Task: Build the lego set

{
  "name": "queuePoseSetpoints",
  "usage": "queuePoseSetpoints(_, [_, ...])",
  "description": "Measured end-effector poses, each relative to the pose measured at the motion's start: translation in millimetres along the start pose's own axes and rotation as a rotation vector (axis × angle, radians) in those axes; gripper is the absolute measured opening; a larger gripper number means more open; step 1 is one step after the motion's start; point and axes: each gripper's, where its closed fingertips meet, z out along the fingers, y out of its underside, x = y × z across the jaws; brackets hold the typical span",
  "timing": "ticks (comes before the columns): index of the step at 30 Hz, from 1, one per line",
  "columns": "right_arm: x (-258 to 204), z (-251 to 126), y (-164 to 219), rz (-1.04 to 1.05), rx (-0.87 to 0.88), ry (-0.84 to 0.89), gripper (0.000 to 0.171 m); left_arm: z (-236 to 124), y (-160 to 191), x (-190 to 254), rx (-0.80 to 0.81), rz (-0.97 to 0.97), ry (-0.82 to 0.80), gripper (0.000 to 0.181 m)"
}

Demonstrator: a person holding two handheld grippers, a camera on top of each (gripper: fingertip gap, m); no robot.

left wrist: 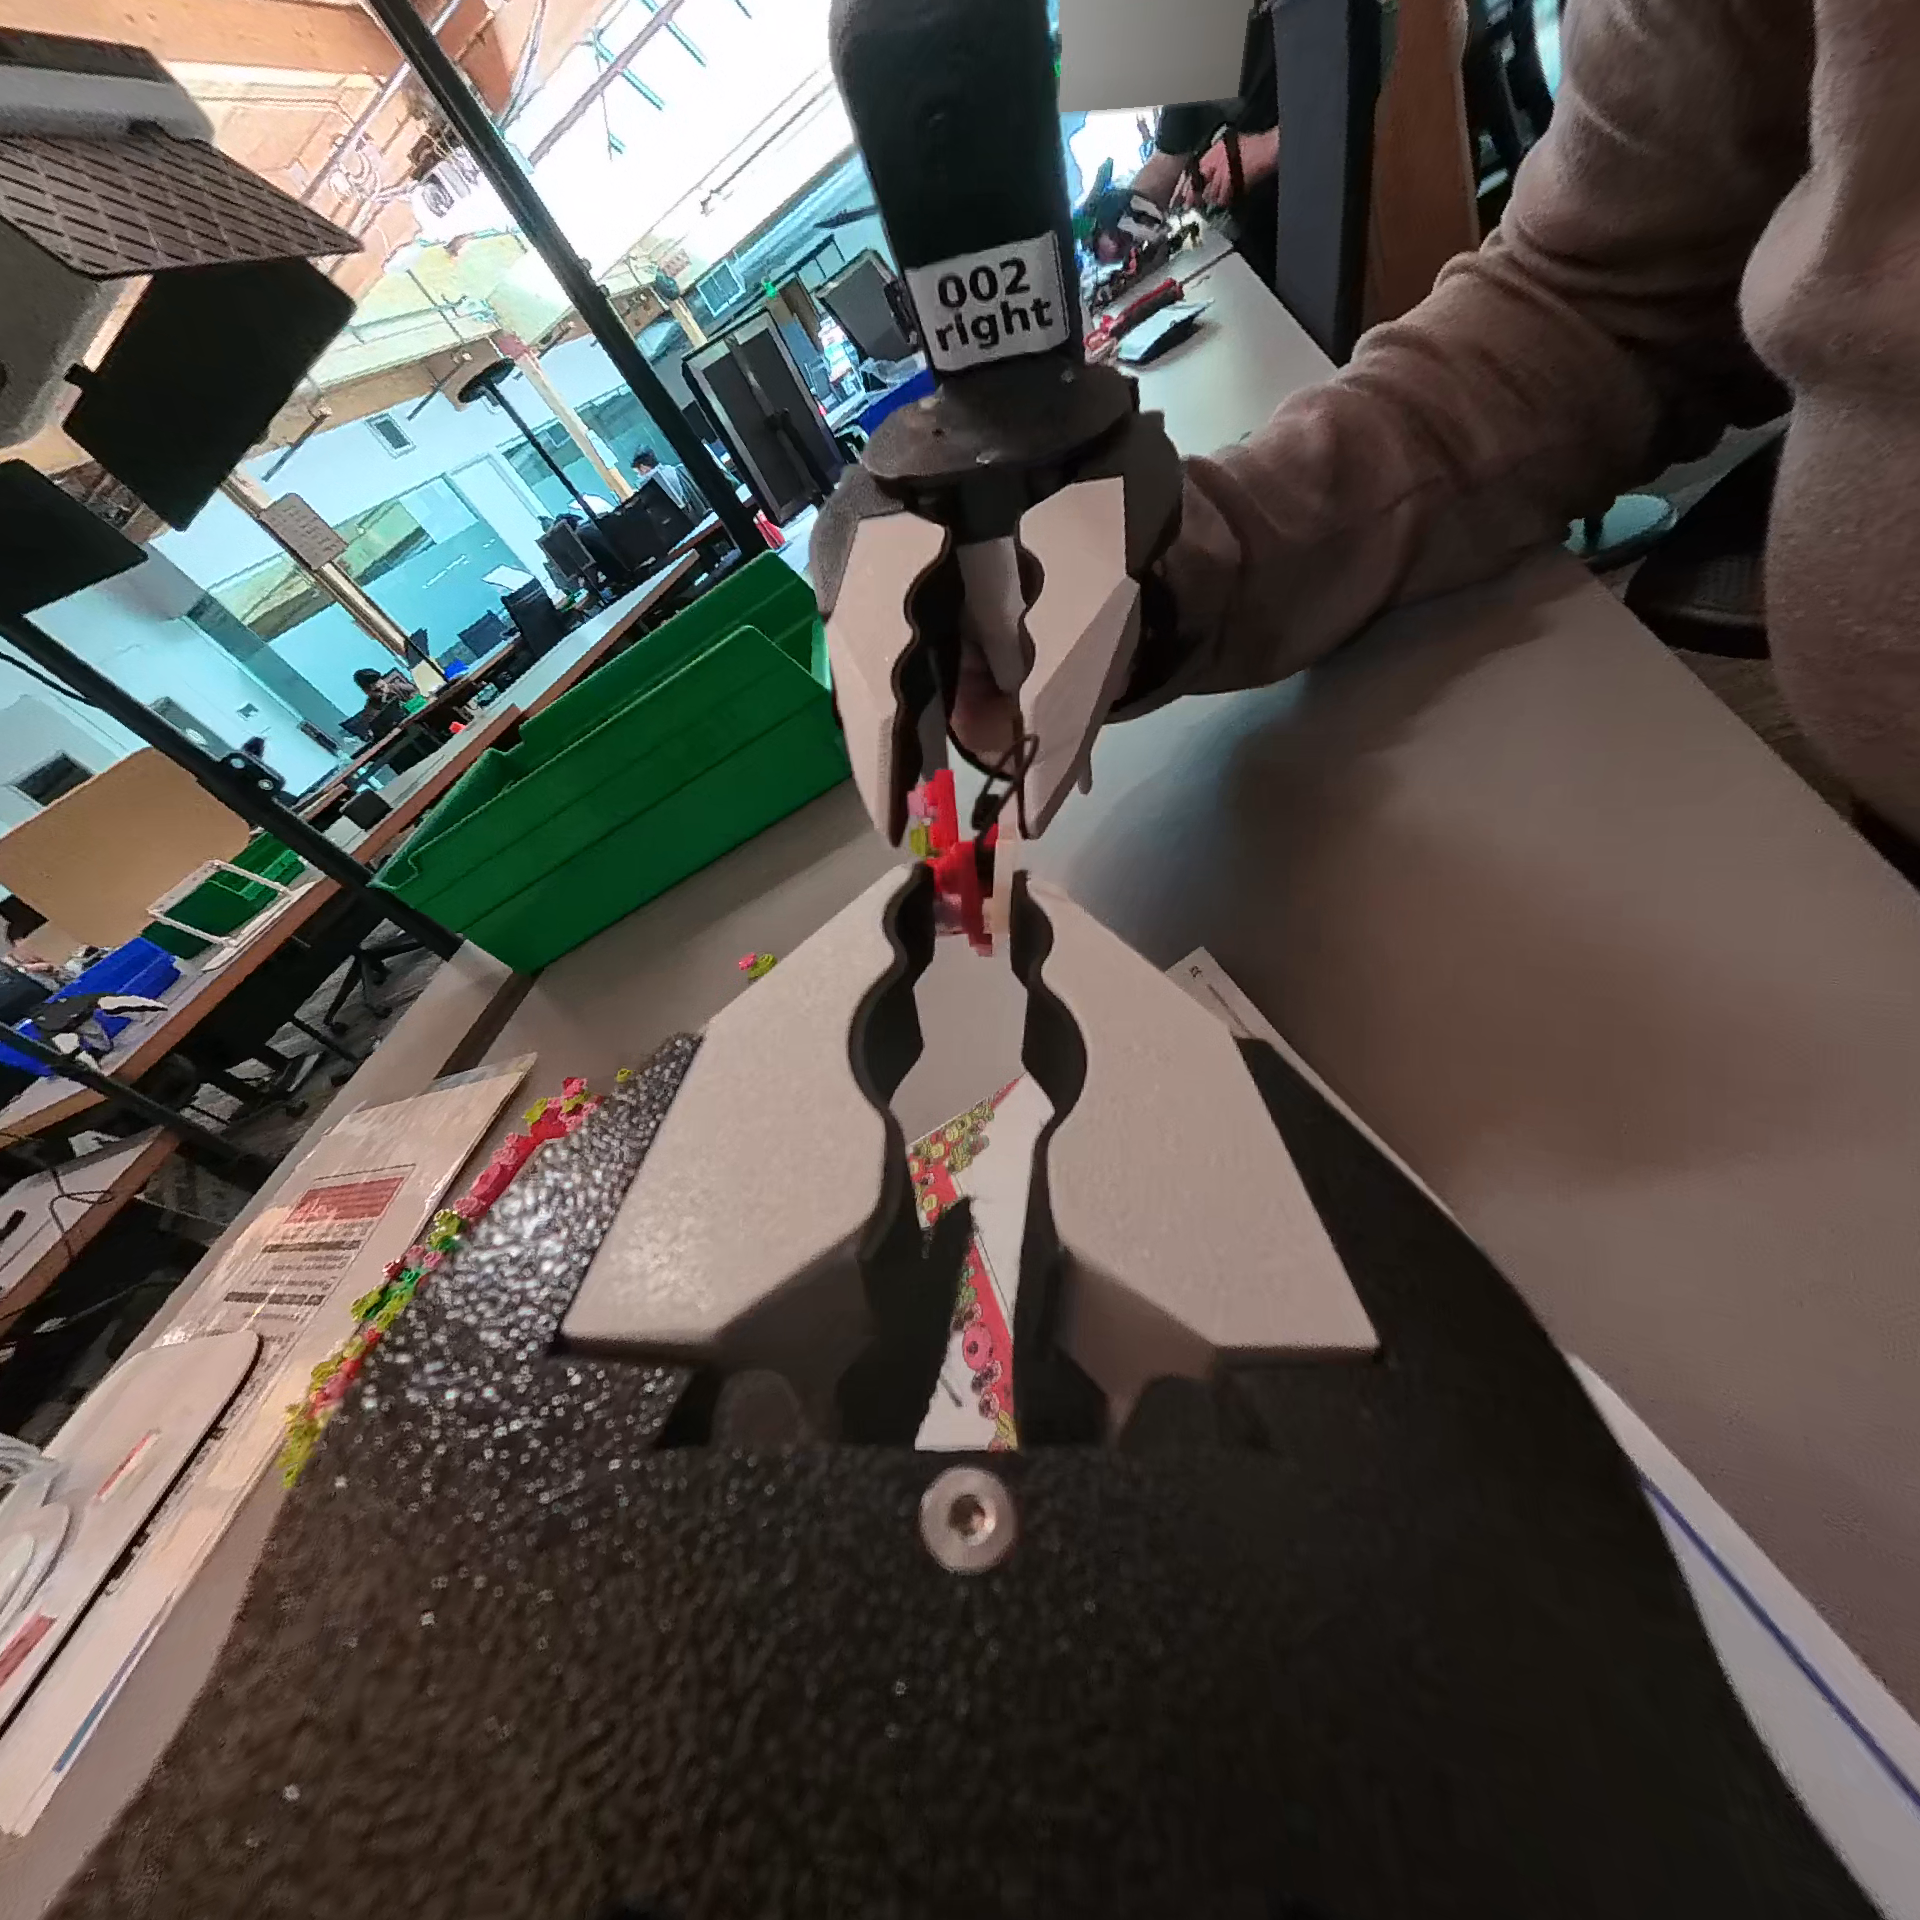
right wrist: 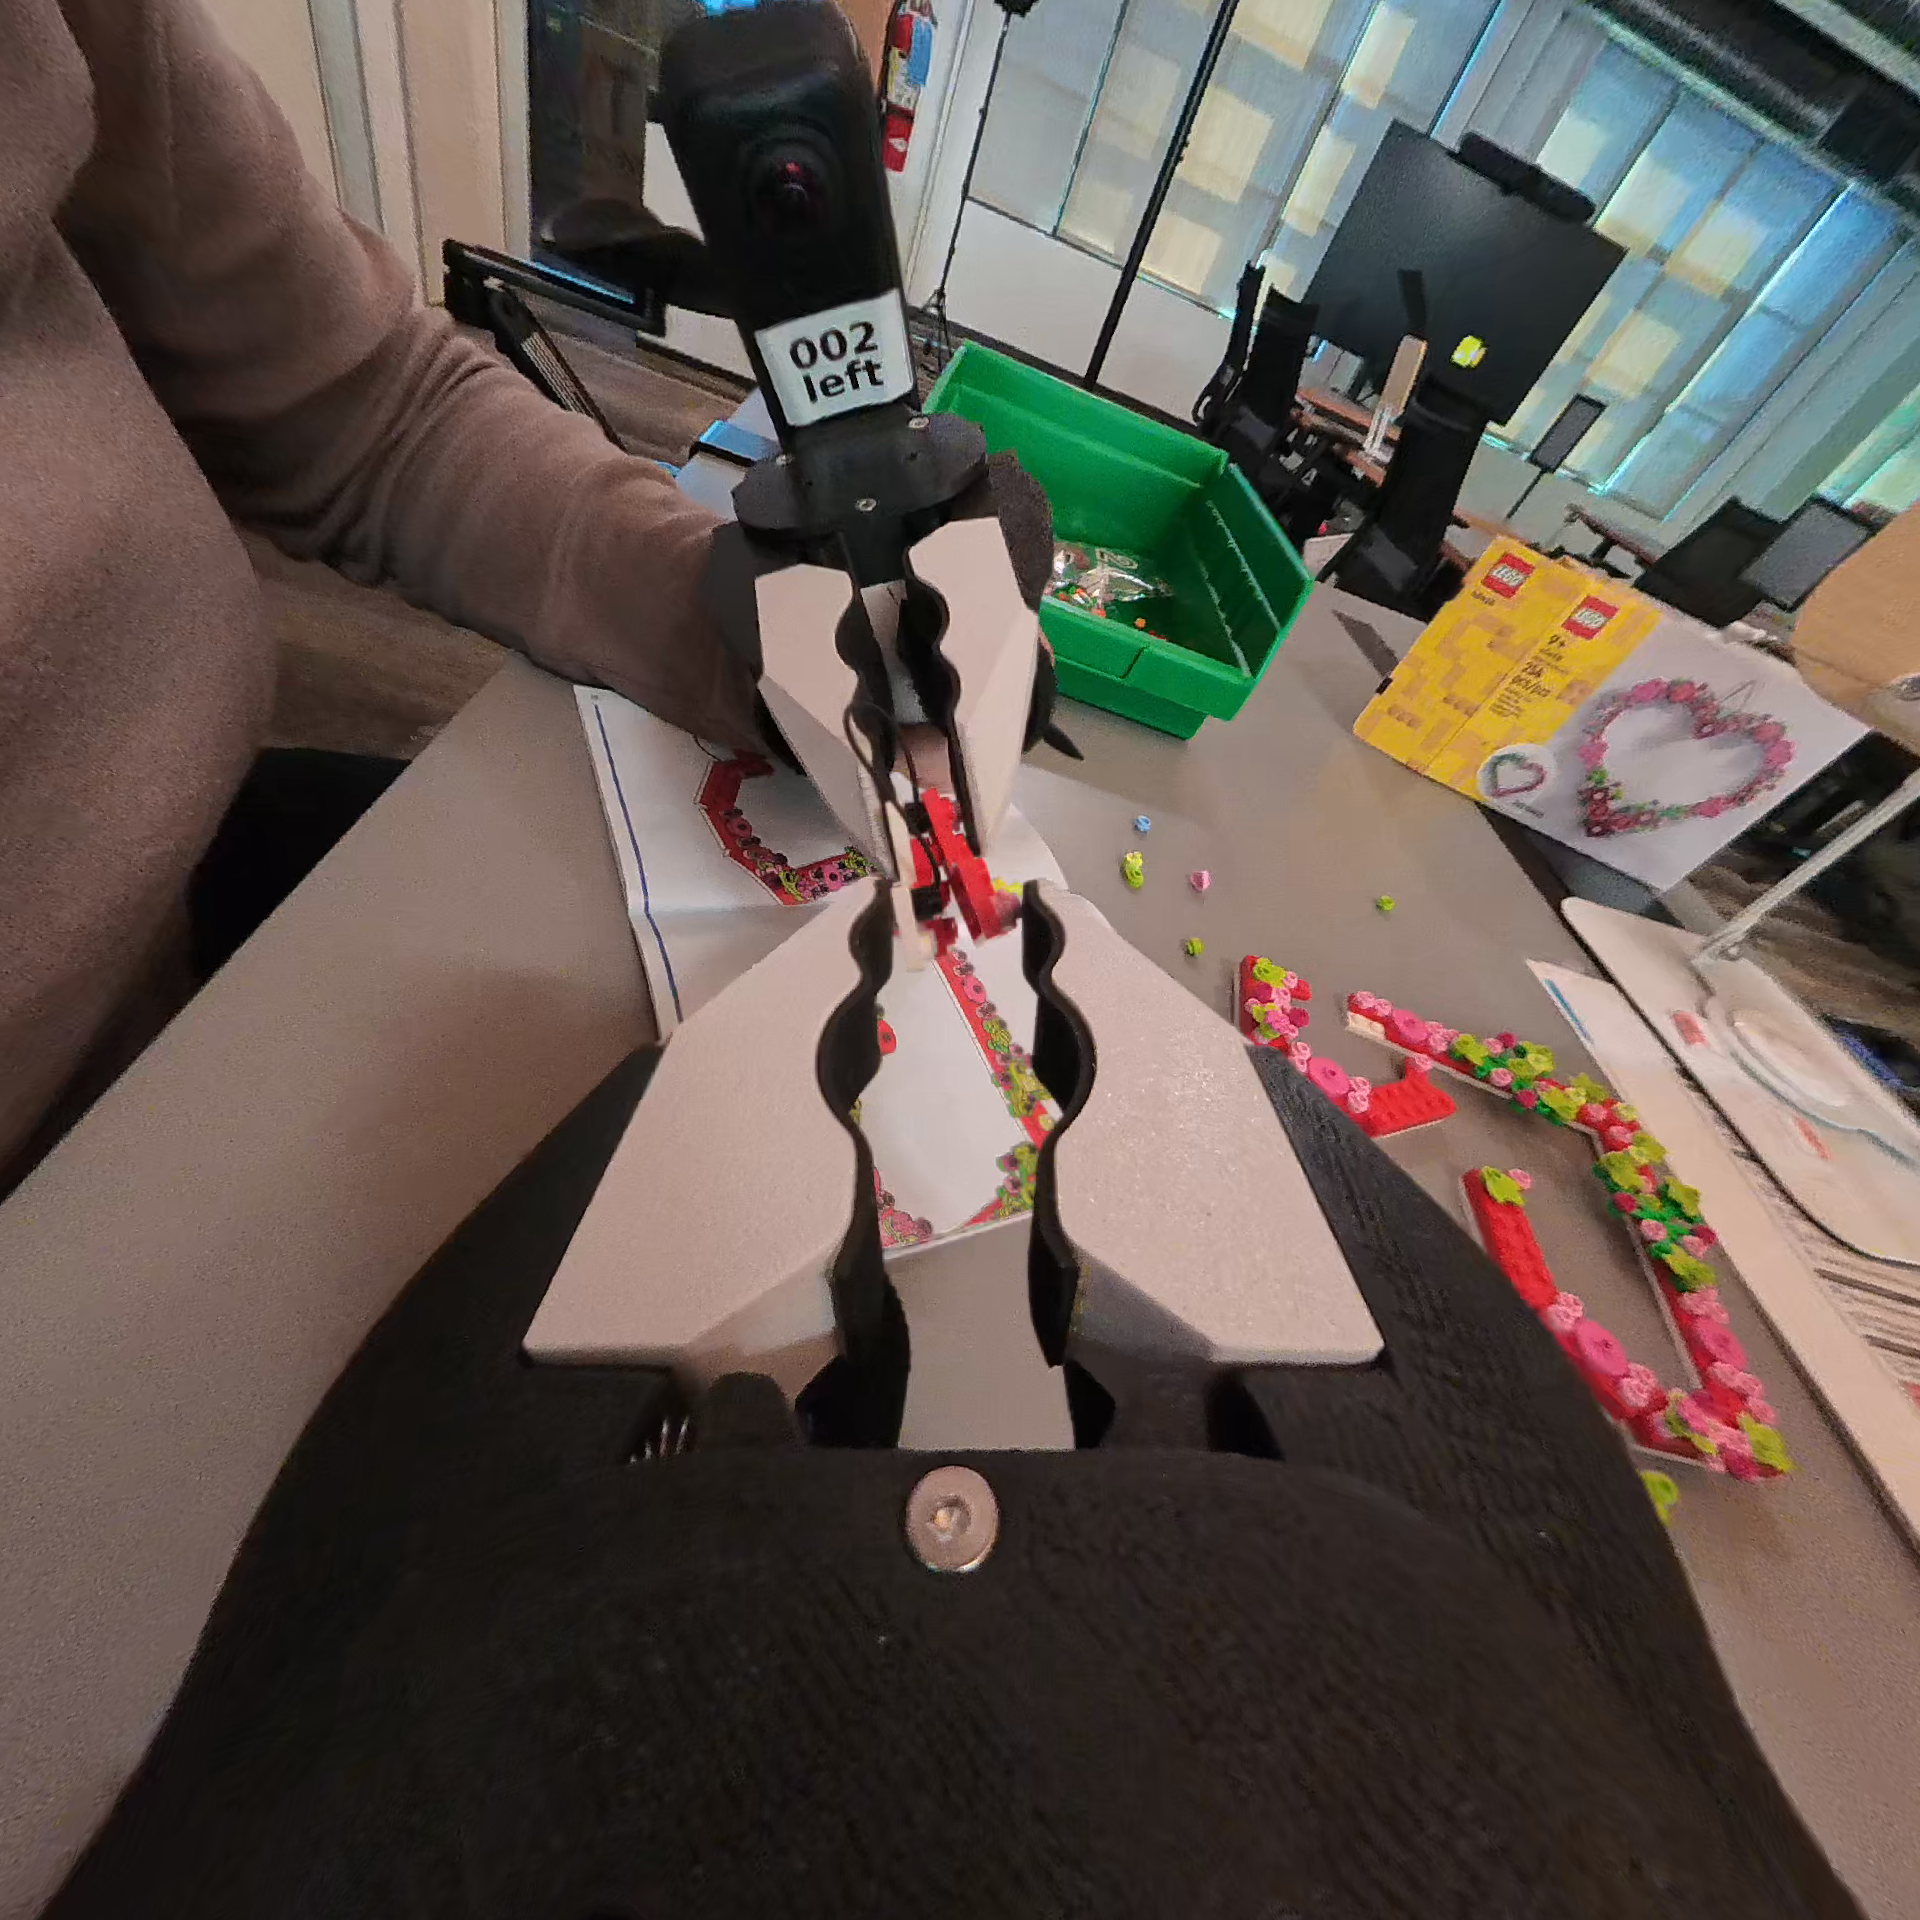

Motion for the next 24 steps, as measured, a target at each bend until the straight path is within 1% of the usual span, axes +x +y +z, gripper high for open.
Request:
queuePoseSetpoints(7, [-3, -1, 0, -0.061, -0.015, 0.001, 0.022, 0, 0, 3, 0.004, -0.016, 0.023, 0.013])
queuePoseSetpoints(10, [-4, -1, 3, -0.07, -0.037, -0.011, 0.015, 0, 2, 2, 0.012, -0.025, 0.018, 0.015])
queuePoseSetpoints(16, [-5, -1, 7, 0.01, -0.037, -0.055, 0.013, 1, 3, 3, 0.016, -0.055, 0.04, 0.016])
queuePoseSetpoints(19, [-6, 0, 9, 0.041, -0.044, -0.073, 0.013, 1, 6, 4, -0.007, -0.086, 0.058, 0.016])
queuePoseSetpoints(24, [-2, 3, 31, 0.194, -0.1, -0.102, 0.015, 7, 28, 4, -0.12, -0.275, 0.106, 0.015])
